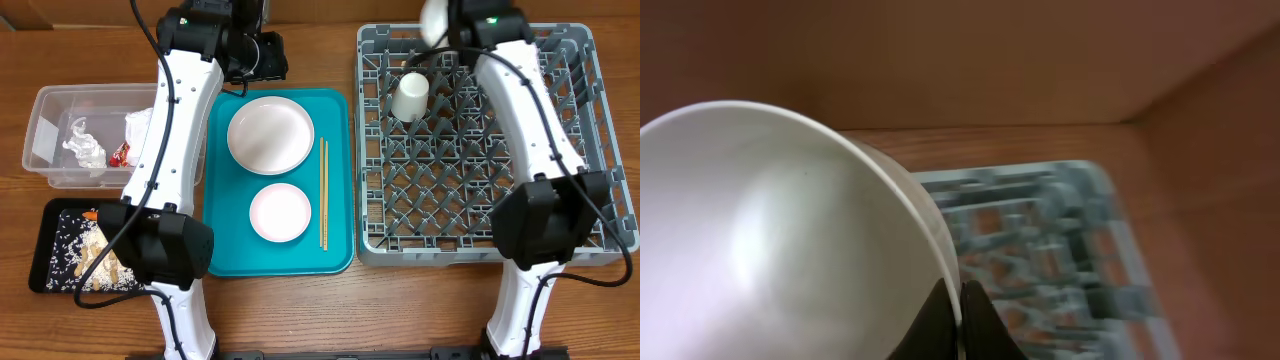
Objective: Sort waste into correct bins and load items into the dishwasher
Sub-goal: 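Lift the bowl toward the right gripper and hand it over, then lower the bowl into the rack's back row with the right gripper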
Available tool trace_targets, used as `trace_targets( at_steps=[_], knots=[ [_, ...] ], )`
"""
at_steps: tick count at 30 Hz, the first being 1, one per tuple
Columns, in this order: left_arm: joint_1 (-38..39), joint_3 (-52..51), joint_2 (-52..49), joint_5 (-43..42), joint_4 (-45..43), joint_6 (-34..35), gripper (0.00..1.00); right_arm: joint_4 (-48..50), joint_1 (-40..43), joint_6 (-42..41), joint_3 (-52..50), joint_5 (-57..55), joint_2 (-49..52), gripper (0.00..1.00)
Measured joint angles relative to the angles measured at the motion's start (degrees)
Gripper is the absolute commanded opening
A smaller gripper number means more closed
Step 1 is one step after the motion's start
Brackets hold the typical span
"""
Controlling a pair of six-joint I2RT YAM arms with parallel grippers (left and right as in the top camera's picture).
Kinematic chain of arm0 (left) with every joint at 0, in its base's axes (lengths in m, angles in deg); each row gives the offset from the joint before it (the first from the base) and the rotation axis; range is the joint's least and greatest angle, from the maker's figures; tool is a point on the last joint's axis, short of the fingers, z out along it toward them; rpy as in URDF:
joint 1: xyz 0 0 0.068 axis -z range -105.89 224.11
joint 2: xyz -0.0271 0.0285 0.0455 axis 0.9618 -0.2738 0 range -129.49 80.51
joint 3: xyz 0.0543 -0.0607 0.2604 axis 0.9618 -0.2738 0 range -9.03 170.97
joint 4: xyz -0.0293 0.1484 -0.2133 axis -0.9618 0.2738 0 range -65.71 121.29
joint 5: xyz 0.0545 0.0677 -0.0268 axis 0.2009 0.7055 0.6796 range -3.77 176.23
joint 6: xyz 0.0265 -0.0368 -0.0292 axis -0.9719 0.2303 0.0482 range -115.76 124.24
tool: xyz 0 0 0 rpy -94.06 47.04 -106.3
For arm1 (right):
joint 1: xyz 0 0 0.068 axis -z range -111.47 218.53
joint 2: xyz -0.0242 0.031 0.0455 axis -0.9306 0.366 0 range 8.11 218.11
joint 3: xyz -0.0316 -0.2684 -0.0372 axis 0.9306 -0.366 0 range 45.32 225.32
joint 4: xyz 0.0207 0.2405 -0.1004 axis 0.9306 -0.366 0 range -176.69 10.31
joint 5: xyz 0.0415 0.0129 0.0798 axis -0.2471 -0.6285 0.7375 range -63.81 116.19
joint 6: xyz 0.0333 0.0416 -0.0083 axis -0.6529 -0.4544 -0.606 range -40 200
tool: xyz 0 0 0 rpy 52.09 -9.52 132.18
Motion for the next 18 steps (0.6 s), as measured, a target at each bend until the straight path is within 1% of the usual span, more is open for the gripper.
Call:
trace_targets(
  at_steps=[5, 10, 14, 18],
  knots=[
    [0.00, 0.00, 0.00, 0.90, 0.02, -0.13, 0.52, -2.05, 2.51, 9.73, 0.00, -7.43, 0.00, 0.04],
    [0.00, 0.00, 0.00, 2.03, 0.39, -0.13, 0.51, -4.33, 2.86, 16.37, 0.00, -12.02, 0.00, 0.04],
    [0.00, 0.02, 0.00, 3.56, 1.20, -0.13, 0.51, -4.48, 2.84, 18.47, 0.00, -18.32, 0.00, 0.04],
    [0.00, 0.00, 0.00, 4.74, 1.33, -0.13, 0.51, -8.83, 2.78, 17.18, 0.00, -23.19, 0.00, 0.04]
  ],
)
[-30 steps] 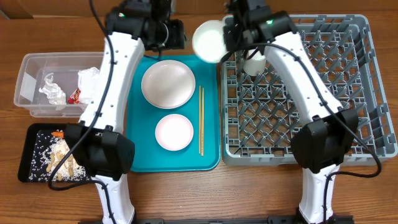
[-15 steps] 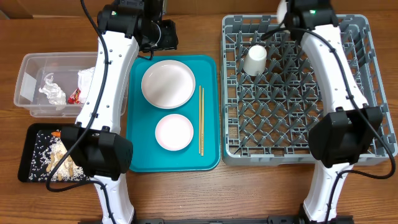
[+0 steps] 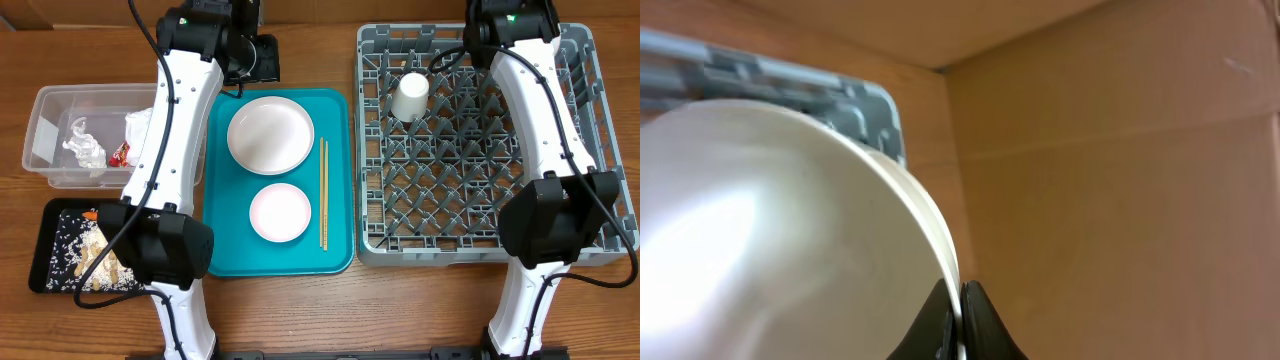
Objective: Sort waste into correct bins and load items into the dishwasher
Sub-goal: 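Lower the bowl into the rack's back row with the right gripper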
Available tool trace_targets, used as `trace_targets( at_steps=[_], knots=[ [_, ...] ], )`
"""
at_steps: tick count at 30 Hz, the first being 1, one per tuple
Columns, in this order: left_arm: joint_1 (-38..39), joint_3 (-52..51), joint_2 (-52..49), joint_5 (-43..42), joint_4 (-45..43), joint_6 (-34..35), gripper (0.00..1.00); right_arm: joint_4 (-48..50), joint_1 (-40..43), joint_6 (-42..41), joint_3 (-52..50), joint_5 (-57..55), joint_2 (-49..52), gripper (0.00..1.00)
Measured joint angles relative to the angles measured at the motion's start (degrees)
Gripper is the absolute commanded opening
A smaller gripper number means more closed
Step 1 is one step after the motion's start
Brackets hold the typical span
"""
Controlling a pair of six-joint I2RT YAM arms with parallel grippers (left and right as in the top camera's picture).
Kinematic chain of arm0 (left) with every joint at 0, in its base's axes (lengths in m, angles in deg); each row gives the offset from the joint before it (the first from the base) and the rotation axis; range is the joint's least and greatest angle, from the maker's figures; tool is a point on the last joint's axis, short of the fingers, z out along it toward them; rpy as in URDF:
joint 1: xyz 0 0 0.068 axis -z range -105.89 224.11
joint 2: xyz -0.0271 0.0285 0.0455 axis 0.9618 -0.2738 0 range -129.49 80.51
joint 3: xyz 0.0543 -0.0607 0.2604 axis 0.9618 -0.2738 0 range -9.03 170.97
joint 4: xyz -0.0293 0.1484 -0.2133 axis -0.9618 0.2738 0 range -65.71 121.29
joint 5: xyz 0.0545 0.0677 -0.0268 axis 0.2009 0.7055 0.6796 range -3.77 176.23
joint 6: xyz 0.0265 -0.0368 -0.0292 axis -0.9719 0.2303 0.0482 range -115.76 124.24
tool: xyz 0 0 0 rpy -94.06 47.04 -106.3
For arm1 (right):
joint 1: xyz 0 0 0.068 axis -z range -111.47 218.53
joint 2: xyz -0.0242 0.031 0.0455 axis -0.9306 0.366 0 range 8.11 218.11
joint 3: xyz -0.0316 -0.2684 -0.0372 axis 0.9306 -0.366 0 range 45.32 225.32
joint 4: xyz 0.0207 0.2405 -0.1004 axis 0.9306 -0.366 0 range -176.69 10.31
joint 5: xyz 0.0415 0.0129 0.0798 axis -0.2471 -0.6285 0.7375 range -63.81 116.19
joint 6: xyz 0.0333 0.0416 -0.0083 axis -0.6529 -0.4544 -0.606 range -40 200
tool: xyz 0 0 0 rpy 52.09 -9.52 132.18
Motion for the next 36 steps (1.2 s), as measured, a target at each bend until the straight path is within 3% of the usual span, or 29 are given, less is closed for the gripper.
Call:
trace_targets(
  at_steps=[5, 11, 23, 27, 36],
  knots=[
    [0.00, 0.02, 0.00, 0.28, 0.02, 0.00, 0.51, -8.70, -0.72, -7.13, -0.02, -1.79, 0.00, 0.04],
    [0.00, 0.00, 0.00, 0.44, -0.02, 0.00, 0.51, -10.21, -2.93, -14.84, -0.07, -0.22, 0.00, 0.04],
    [0.00, 0.00, 0.00, 0.68, -0.07, 0.00, 0.51, -7.23, -4.00, -15.43, -7.89, -3.02, 0.00, 0.04],
    [0.00, 0.00, 0.00, 0.70, -0.09, 0.00, 0.51, -0.79, -4.00, -10.93, -10.73, -3.43, 0.00, 0.04],
    [0.00, 0.00, 0.00, 1.03, -0.07, -0.02, 0.51, 10.75, -3.96, 10.56, -13.03, -3.48, 0.00, 0.04]
  ],
)
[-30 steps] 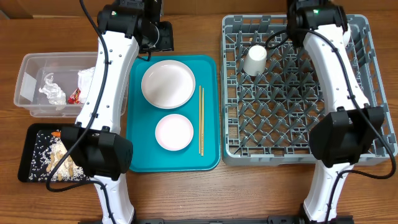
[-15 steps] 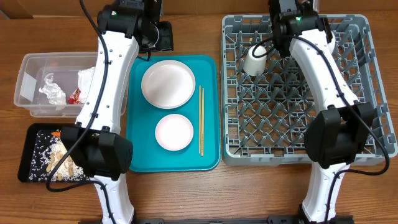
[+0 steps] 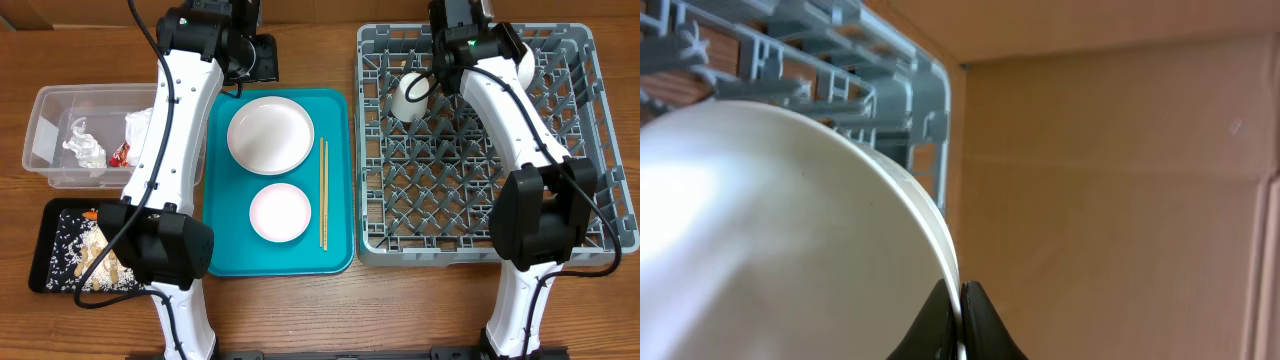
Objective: Sort waste into correct bins and load items into the dishwasher
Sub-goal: 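Lower the bowl into the rack's back row with the right gripper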
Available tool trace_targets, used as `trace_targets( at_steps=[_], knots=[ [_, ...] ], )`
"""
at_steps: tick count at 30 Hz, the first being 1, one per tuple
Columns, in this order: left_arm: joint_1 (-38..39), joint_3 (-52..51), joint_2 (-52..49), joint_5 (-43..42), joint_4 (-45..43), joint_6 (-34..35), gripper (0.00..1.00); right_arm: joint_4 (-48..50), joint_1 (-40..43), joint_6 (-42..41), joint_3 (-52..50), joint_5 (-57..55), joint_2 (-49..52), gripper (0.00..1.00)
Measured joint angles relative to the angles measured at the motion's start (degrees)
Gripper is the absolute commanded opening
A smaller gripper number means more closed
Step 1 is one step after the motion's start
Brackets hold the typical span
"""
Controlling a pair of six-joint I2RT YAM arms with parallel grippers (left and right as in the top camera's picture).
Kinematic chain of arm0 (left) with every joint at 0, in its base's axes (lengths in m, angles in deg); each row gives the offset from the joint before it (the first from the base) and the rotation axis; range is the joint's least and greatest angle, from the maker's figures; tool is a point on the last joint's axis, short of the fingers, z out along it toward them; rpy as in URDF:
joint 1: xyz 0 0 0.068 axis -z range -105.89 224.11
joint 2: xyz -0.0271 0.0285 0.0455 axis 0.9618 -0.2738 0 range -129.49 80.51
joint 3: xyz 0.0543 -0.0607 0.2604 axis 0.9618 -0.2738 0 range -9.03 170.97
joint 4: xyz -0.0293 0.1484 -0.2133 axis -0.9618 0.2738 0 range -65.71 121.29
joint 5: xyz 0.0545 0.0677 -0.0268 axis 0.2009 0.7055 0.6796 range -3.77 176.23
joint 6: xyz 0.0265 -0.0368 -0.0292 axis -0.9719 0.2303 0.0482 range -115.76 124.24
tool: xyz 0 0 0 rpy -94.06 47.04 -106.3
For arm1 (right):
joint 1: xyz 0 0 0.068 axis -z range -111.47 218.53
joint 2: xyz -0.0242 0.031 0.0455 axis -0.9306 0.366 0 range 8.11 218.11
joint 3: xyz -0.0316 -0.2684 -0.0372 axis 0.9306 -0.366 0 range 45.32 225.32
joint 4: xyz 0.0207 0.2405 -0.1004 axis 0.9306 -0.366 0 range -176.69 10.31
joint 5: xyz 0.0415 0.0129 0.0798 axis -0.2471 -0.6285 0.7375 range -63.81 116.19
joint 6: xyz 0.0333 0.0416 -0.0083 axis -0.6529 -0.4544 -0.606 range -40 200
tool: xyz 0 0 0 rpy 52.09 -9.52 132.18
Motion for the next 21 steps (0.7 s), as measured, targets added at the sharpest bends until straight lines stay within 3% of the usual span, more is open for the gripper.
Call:
trace_targets(
  at_steps=[4, 9, 21],
  knots=[
    [0.00, 0.02, 0.00, 0.04, 0.00, 0.02, 0.52, 3.85, 0.02, 8.59, 0.00, -0.04, 0.00, 0.04],
    [0.00, 0.02, 0.00, 0.07, 0.00, 0.02, 0.52, 1.42, -0.11, 13.46, 0.00, 0.70, 0.00, 0.04],
    [0.00, 0.02, 0.00, 0.04, 0.26, 0.00, 0.52, -3.30, -0.44, 13.49, -0.07, 4.81, 0.00, 0.04]
  ],
)
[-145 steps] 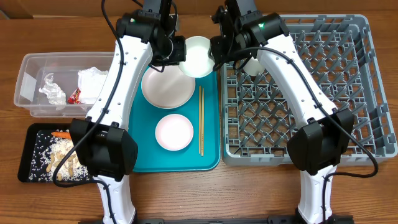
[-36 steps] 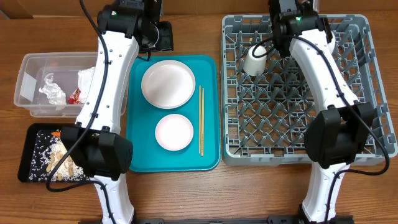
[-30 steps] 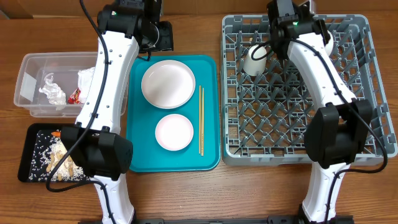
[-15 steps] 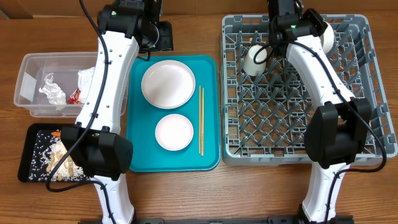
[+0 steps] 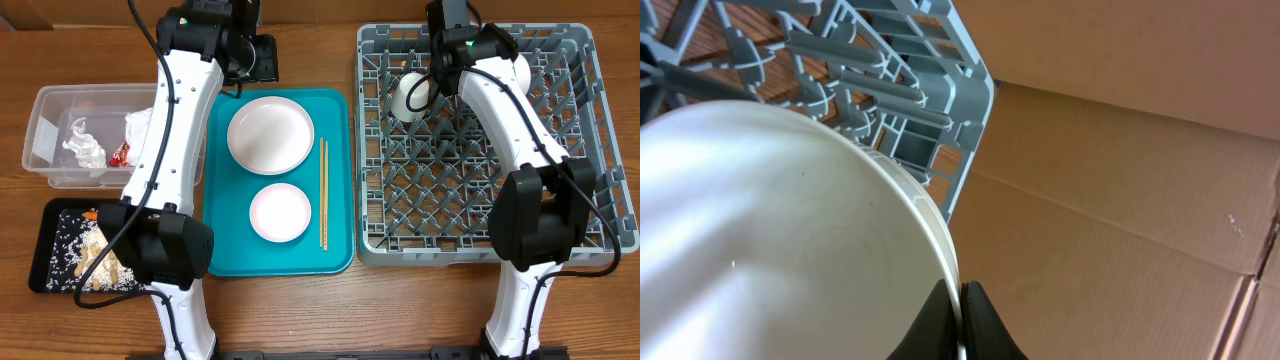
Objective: Sort waste into correct bins and load items into the dishwasher
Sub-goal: 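Lower the bowl into the rack's back row with the right gripper, then release the bowl and raise the right gripper from the rack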
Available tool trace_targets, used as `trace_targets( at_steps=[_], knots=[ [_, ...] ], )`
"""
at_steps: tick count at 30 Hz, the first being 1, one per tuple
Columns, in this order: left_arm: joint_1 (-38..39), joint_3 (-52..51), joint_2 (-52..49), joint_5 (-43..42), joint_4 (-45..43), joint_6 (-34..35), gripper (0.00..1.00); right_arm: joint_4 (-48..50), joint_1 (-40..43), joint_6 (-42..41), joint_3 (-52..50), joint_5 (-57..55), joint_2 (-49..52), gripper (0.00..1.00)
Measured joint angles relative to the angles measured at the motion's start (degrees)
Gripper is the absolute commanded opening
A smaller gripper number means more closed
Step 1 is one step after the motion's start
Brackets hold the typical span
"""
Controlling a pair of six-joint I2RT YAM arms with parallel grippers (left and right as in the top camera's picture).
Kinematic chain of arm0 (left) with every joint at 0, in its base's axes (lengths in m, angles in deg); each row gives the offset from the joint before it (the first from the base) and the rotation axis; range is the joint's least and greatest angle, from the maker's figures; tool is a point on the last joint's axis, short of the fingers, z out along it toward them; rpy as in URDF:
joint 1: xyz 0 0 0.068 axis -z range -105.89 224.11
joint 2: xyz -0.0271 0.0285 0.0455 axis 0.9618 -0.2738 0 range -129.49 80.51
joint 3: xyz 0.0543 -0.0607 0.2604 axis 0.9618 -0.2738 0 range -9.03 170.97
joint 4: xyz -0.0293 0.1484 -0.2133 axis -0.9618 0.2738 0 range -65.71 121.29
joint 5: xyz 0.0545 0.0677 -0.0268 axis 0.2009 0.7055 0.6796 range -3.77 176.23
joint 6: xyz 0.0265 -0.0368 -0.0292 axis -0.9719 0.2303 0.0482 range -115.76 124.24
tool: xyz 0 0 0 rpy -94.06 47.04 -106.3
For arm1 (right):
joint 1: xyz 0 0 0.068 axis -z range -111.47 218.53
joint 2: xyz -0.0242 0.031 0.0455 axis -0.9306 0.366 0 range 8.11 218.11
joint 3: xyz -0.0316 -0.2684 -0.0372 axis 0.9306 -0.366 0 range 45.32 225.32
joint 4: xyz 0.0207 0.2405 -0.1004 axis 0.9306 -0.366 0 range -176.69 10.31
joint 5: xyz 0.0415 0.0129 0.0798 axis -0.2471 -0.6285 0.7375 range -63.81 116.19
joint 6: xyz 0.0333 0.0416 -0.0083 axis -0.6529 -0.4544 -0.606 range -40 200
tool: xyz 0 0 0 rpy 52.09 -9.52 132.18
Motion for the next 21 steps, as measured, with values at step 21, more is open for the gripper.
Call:
trace_targets(
  at_steps=[21],
  knots=[
    [0.00, 0.00, 0.00, 1.31, 0.50, 0.00, 0.52, 10.03, 5.73, 8.55, -0.09, 0.57, 0.00, 0.04]
  ],
)
